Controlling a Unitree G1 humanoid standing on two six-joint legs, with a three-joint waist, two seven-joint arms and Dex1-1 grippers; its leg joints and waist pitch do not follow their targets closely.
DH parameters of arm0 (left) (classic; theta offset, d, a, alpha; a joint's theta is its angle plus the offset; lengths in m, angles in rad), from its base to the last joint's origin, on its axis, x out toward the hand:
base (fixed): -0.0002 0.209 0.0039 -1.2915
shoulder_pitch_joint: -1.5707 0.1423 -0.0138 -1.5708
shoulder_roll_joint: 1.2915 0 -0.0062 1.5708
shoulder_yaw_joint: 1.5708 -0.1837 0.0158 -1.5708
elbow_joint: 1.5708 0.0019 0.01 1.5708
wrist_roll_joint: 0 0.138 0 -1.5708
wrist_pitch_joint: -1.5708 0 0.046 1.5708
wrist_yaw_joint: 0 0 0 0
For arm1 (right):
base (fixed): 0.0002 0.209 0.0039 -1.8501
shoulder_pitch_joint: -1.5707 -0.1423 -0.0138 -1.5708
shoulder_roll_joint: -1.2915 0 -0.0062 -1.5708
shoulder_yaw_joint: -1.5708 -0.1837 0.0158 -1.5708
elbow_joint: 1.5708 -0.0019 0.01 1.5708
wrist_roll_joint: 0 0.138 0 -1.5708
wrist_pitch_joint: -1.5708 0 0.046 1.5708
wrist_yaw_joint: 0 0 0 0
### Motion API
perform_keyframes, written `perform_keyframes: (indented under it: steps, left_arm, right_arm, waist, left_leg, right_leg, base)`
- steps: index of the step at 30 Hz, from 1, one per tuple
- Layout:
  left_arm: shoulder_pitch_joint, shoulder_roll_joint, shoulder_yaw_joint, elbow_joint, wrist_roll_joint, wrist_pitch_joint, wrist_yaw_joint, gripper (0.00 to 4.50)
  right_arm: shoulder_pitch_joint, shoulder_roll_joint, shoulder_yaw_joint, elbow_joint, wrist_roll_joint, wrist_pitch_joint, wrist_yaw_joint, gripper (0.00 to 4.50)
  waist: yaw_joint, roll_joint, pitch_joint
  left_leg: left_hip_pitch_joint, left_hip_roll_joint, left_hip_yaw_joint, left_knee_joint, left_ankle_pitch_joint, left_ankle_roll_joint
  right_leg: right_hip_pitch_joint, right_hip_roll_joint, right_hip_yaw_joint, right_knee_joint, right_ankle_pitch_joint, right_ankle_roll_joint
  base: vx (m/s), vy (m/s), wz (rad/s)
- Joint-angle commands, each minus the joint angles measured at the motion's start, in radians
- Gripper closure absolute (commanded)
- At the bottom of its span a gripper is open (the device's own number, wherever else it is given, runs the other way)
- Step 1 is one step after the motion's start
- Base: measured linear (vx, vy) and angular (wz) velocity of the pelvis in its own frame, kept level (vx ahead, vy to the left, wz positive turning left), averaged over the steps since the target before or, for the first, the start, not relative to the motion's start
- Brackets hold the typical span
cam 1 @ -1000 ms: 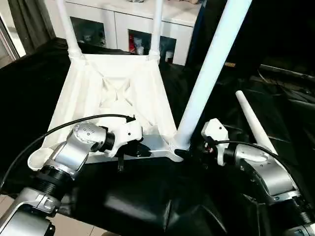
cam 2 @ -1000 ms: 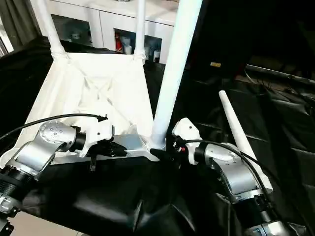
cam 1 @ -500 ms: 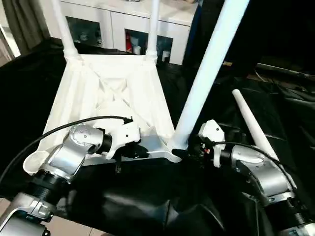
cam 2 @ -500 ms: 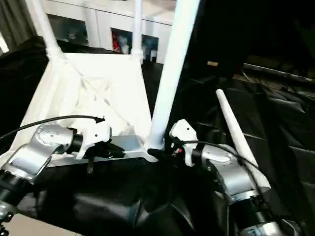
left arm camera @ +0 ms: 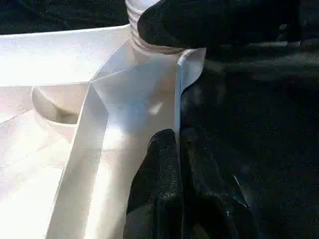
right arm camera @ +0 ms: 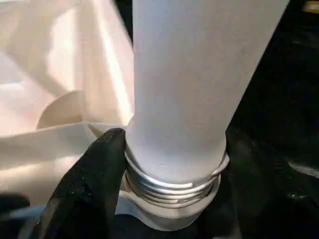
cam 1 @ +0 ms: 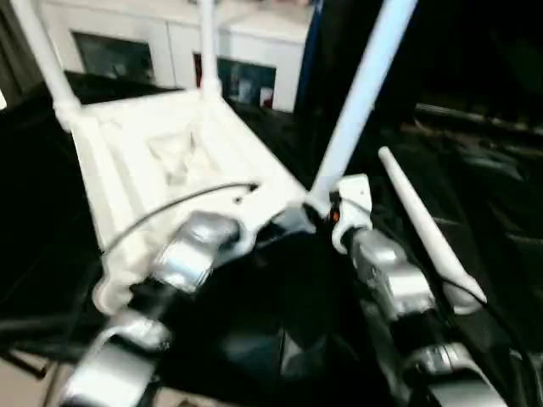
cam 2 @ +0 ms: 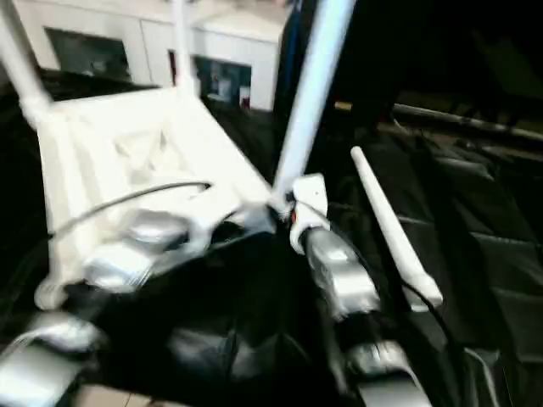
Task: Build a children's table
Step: Rotate leg to tighten
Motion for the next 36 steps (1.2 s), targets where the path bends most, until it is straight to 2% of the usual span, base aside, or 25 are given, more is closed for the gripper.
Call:
perform_keyframes:
  steps: [1, 2, 3, 5, 6, 7, 10, 11, 13, 16, 17, 18, 19, 21, 23, 24, 26, 27, 28, 29, 30, 31, 32, 35, 36]
  left_arm:
    - [-0.027, -0.028, 0.006, 0.020, 0.014, -0.003, 0.062, 4.50]
    - [-0.028, -0.033, 0.004, 0.023, 0.015, 0.000, 0.059, 4.50]
    - [-0.027, -0.030, 0.002, 0.022, 0.015, -0.002, 0.054, 4.50]
    - [-0.020, -0.016, -0.002, 0.018, 0.016, -0.009, 0.040, 4.50]
    - [-0.017, -0.002, -0.005, 0.014, 0.017, -0.020, 0.026, 4.50]
    - [-0.014, 0.013, -0.006, 0.011, 0.015, -0.026, 0.013, 4.50]
    - [-0.004, 0.053, -0.008, -0.001, 0.010, -0.056, -0.034, 4.50]
    - [-0.002, 0.062, -0.010, -0.005, 0.010, -0.065, -0.046, 4.50]
    - [0.007, 0.085, -0.012, -0.020, 0.007, -0.070, -0.078, 4.50]
    - [0.025, 0.136, -0.017, -0.040, 0.002, -0.111, -0.136, 4.50]
    - [0.031, 0.154, -0.022, -0.044, 0.001, -0.133, -0.160, 4.50]
    - [0.038, 0.172, -0.026, -0.052, -0.003, -0.138, -0.188, 4.50]
    - [0.045, 0.187, -0.029, -0.060, -0.007, -0.140, -0.212, 4.50]
    - [0.059, 0.212, -0.034, -0.080, -0.023, -0.153, -0.263, 4.50]
    - [0.086, 0.255, -0.046, -0.123, -0.052, -0.217, -0.360, 4.50]
    - [0.092, 0.265, -0.049, -0.132, -0.059, -0.231, -0.382, 4.50]
    - [0.106, 0.290, -0.054, -0.159, -0.073, -0.239, -0.430, 4.50]
    - [0.117, 0.307, -0.052, -0.185, -0.096, -0.237, -0.472, 4.50]
    - [0.125, 0.317, -0.051, -0.204, -0.114, -0.240, -0.503, 4.50]
    - [0.129, 0.324, -0.051, -0.217, -0.123, -0.235, -0.519, 4.50]
    - [0.131, 0.327, -0.052, -0.224, -0.125, -0.234, -0.527, 4.50]
    - [0.134, 0.332, -0.054, -0.234, -0.131, -0.235, -0.542, 4.50]
    - [0.135, 0.334, -0.055, -0.236, -0.132, -0.235, -0.546, 4.50]
    - [0.141, 0.338, -0.057, -0.247, -0.138, -0.236, -0.557, 4.50]
    - [0.145, 0.338, -0.058, -0.255, -0.140, -0.235, -0.560, 4.50]
  right_arm:
    - [0.004, 0.044, 0.037, 0.039, 0.002, 0.012, 0.017, 1.78]
    - [-0.004, 0.047, 0.038, 0.049, 0.005, 0.000, 0.021, 1.78]
    - [-0.008, 0.047, 0.034, 0.054, 0.012, -0.007, 0.026, 1.78]
    - [-0.013, 0.044, 0.017, 0.058, 0.031, -0.026, 0.040, 1.22]
    - [-0.014, 0.037, 0.009, 0.051, 0.040, -0.030, 0.053, 1.08]
    - [-0.014, 0.024, 0.005, 0.041, 0.042, -0.035, 0.076, 1.08]
    - [0.003, -0.020, 0.015, -0.015, 0.042, -0.034, 0.163, 0.80]
    - [0.010, -0.031, 0.020, -0.032, 0.042, -0.032, 0.185, 0.68]
    - [0.030, -0.068, 0.036, -0.080, 0.046, -0.011, 0.237, 0.52]
    - [0.085, -0.170, 0.083, -0.190, 0.042, 0.039, 0.358, 0.25]
    - [0.102, -0.200, 0.092, -0.223, 0.047, 0.048, 0.396, 0.25]
    - [0.120, -0.232, 0.099, -0.257, 0.055, 0.058, 0.437, 0.25]
    - [0.135, -0.260, 0.105, -0.285, 0.062, 0.066, 0.474, 0.15]
    - [0.155, -0.302, 0.112, -0.320, 0.064, 0.064, 0.533, 0.07]
    - [0.179, -0.357, 0.120, -0.363, 0.076, 0.057, 0.616, 0.07]
    - [0.184, -0.368, 0.121, -0.372, 0.080, 0.056, 0.635, 0.07]
    - [0.196, -0.395, 0.126, -0.399, 0.099, 0.074, 0.681, 0.07]
    - [0.210, -0.424, 0.143, -0.431, 0.116, 0.089, 0.730, 0.07]
    - [0.220, -0.443, 0.154, -0.454, 0.123, 0.098, 0.763, 0.07]
    - [0.225, -0.451, 0.162, -0.467, 0.125, 0.100, 0.782, 0.07]
    - [0.228, -0.454, 0.169, -0.474, 0.126, 0.100, 0.796, 0.07]
    - [0.231, -0.458, 0.182, -0.483, 0.127, 0.096, 0.819, 0.07]
    - [0.233, -0.459, 0.186, -0.486, 0.128, 0.096, 0.826, 0.07]
    - [0.233, -0.460, 0.201, -0.492, 0.129, 0.090, 0.850, 0.07]
    - [0.228, -0.454, 0.204, -0.487, 0.125, 0.087, 0.851, 0.07]
  waist:
    - [-0.006, 0.017, -0.051]
    - [-0.007, 0.019, -0.050]
    - [-0.010, 0.022, -0.053]
    - [-0.012, 0.026, -0.053]
    - [-0.012, 0.026, -0.052]
    - [-0.014, 0.020, -0.054]
    - [-0.017, 0.018, -0.058]
    - [-0.015, 0.018, -0.059]
    - [-0.011, 0.015, -0.064]
    - [0.001, 0.014, -0.071]
    - [0.008, 0.010, -0.068]
    - [0.011, 0.006, -0.064]
    - [0.020, 0.005, -0.065]
    - [0.028, 0.006, -0.069]
    - [0.037, 0.006, -0.076]
    - [0.042, 0.006, -0.078]
    - [0.050, 0.005, -0.080]
    - [0.054, 0.001, -0.081]
    - [0.060, -0.003, -0.084]
    - [0.065, -0.003, -0.082]
    - [0.066, -0.010, -0.081]
    - [0.075, -0.005, -0.079]
    - [0.074, -0.007, -0.078]
    - [0.081, -0.008, -0.072]
    - [0.085, -0.009, -0.072]
  left_leg:
    - [0.028, 0.031, -0.018, -0.097, -0.491, -0.009]
    - [0.031, 0.033, -0.018, -0.096, -0.498, -0.007]
    - [0.025, 0.040, -0.024, -0.101, -0.507, -0.009]
    - [0.019, 0.054, -0.029, -0.116, -0.543, -0.014]
    - [0.027, 0.051, -0.028, -0.116, -0.562, -0.023]
    - [0.029, 0.041, -0.025, -0.107, -0.538, -0.026]
    - [0.015, 0.038, -0.027, -0.104, -0.478, -0.023]
    - [0.013, 0.040, -0.026, -0.106, -0.460, -0.023]
    - [-0.001, 0.042, -0.025, -0.110, -0.396, -0.019]
    - [-0.004, 0.044, -0.016, -0.108, -0.307, -0.007]
    - [-0.002, 0.043, -0.009, -0.108, -0.294, 0.008]
    - [0.001, 0.040, -0.002, -0.106, -0.303, 0.013]
    - [0.004, 0.037, 0.002, -0.103, -0.295, 0.019]
    - [0.003, 0.040, 0.004, -0.104, -0.251, 0.024]
    - [-0.005, 0.043, 0.005, -0.101, -0.173, 0.035]
    - [-0.008, 0.044, 0.007, -0.098, -0.121, 0.047]
    - [0.001, 0.040, 0.017, -0.090, -0.069, 0.067]
    - [0.001, 0.040, 0.019, -0.088, -0.042, 0.082]
    - [-0.003, 0.038, 0.019, -0.086, -0.011, 0.098]
    - [0.002, 0.036, 0.025, -0.084, 0.009, 0.115]
    - [-0.003, 0.034, 0.027, -0.083, 0.014, 0.120]
    - [0.007, 0.037, 0.031, -0.085, -0.010, 0.119]
    - [0.007, 0.037, 0.032, -0.084, -0.023, 0.116]
    - [0.002, 0.039, 0.029, -0.092, -0.077, 0.072]
    - [0.006, 0.038, 0.029, -0.093, -0.103, 0.051]
  right_leg:
    - [0.036, -0.066, -0.001, -0.096, -0.702, -0.041]
    - [0.037, -0.067, -0.008, -0.100, -0.713, -0.031]
    - [0.052, -0.070, -0.018, -0.093, -0.700, -0.018]
    - [0.061, -0.072, -0.016, -0.077, -0.649, -0.020]
    - [0.051, -0.076, -0.012, -0.078, -0.648, -0.031]
    - [0.048, -0.084, -0.015, -0.085, -0.670, -0.038]
    - [0.056, -0.091, -0.014, -0.085, -0.686, -0.036]
    - [0.054, -0.093, -0.007, -0.080, -0.664, -0.045]
    - [0.058, -0.090, 0.008, -0.062, -0.585, -0.080]
    - [0.054, -0.087, 0.026, -0.041, -0.471, -0.129]
    - [0.048, -0.082, 0.032, -0.038, -0.456, -0.138]
    - [0.041, -0.082, 0.037, -0.038, -0.503, -0.136]
    - [0.040, -0.083, 0.043, -0.038, -0.536, -0.130]
    - [0.041, -0.083, 0.048, -0.031, -0.517, -0.140]
    - [0.048, -0.080, 0.053, -0.011, -0.407, -0.160]
    - [0.048, -0.079, 0.057, 0.006, -0.322, -0.187]
    - [0.041, -0.073, 0.061, 0.019, -0.231, -0.229]
    - [0.043, -0.070, 0.066, 0.031, -0.184, -0.250]
    - [0.052, -0.069, 0.070, 0.039, -0.153, -0.258]
    - [0.044, -0.066, 0.077, 0.043, -0.129, -0.269]
    - [0.045, -0.063, 0.079, 0.043, -0.130, -0.268]
    - [0.037, -0.065, 0.081, 0.038, -0.173, -0.268]
    - [0.038, -0.065, 0.081, 0.037, -0.193, -0.268]
    - [0.042, -0.064, 0.080, 0.027, -0.305, -0.224]
    - [0.039, -0.065, 0.081, 0.021, -0.358, -0.199]
  base:
    - [0.000, 0.000, 0.00]
    - [0.000, 0.000, 0.00]
    - [0.000, 0.000, 0.00]
    - [0.000, 0.000, 0.00]
    - [0.000, 0.000, 0.00]
    - [0.000, 0.000, 0.00]
    - [0.000, 0.000, 0.00]
    - [0.000, 0.000, 0.00]
    - [0.000, 0.000, 0.00]
    - [0.000, 0.000, 0.00]
    - [0.000, 0.000, 0.00]
    - [0.000, 0.000, 0.00]
    - [0.057, -0.035, 0.07]
    - [0.059, -0.035, 0.06]
    - [0.029, -0.013, 0.01]
    - [0.061, -0.017, -0.01]
    - [0.079, -0.021, 0.03]
    - [0.055, -0.018, 0.04]
    - [0.000, 0.000, 0.00]
    - [0.000, 0.000, 0.00]
    - [0.000, 0.000, 0.00]
    - [0.000, 0.000, 0.00]
    - [0.000, 0.000, 0.00]
    - [0.000, 0.000, 0.00]
    - [0.000, 0.000, 0.00]
